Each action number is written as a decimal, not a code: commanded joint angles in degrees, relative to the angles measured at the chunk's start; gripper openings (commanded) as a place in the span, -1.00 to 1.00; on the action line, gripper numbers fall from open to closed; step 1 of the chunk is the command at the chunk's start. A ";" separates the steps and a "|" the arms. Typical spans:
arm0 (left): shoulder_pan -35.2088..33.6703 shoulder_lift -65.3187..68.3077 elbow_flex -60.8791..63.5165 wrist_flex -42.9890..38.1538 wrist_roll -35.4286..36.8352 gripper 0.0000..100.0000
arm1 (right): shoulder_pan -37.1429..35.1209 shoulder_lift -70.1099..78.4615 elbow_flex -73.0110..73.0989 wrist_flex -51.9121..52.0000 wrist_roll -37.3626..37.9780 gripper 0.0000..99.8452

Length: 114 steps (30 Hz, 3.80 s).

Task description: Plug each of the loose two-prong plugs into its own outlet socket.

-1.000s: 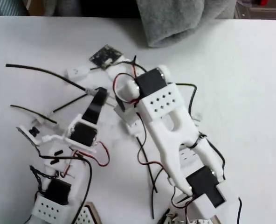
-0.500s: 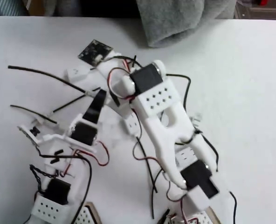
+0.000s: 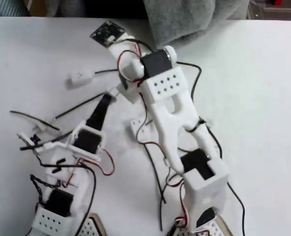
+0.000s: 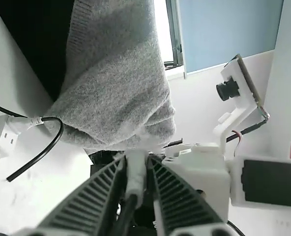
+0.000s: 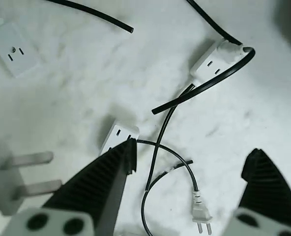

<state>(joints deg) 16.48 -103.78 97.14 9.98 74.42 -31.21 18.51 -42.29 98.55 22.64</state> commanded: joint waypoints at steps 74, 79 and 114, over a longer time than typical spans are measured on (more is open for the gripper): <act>3.74 -0.40 -0.09 3.60 -0.18 -0.95 | -3.82 -15.08 10.29 -11.82 1.32 -0.32; 3.74 -0.40 -0.09 3.69 -0.18 -0.95 | -3.47 -15.08 10.55 -11.82 1.32 -0.32; -1.89 -0.04 -4.22 6.07 -28.66 -0.95 | 46.11 -15.69 50.99 -21.85 -20.66 -0.32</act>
<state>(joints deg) 14.81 -103.60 96.88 14.73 49.63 12.31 6.20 5.27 81.93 3.38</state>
